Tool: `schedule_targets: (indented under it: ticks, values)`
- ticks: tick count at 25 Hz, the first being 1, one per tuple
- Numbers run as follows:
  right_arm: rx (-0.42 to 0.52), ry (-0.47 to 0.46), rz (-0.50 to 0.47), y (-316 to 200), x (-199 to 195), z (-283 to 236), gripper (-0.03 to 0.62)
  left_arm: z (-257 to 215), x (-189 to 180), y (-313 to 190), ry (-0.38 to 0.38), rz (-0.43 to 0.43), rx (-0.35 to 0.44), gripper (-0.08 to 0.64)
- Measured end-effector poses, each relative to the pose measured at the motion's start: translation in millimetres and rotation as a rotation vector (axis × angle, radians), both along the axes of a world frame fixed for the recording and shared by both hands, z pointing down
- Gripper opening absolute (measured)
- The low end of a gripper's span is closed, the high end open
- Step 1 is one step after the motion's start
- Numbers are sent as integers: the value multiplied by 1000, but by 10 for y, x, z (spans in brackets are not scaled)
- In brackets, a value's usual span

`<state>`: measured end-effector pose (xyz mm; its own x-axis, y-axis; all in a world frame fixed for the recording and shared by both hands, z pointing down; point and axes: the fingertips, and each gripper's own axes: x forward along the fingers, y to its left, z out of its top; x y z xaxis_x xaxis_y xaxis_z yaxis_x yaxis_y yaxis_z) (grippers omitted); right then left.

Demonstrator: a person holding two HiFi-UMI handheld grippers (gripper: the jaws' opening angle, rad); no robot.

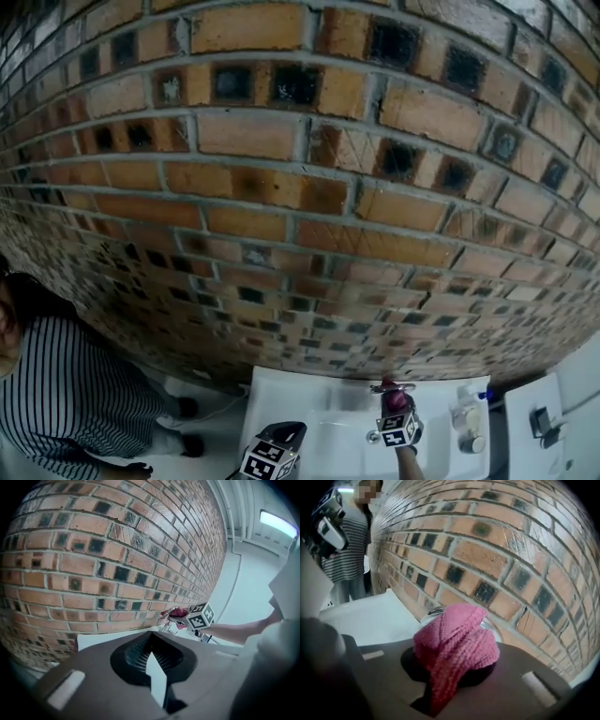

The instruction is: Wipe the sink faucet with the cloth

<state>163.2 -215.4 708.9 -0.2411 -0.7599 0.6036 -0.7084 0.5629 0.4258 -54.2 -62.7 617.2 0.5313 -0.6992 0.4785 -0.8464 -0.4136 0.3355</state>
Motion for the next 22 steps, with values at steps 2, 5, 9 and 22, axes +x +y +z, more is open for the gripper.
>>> schedule_targets:
  ticks: [2,5,9,22]
  values:
    - [-16,103,-133,184,-203,104,55,-5,94,5,1,28,4,12]
    - [15,209,-418,612,-720,87,55,-45,263,-12,5,74,18,12]
    - [182,122,-260,276,-611,-535,57,-127,334,-18,9,93,33,12]
    - [-125,338,17,-272,1104,393,55,58,-87,47,10,-1,-26,12]
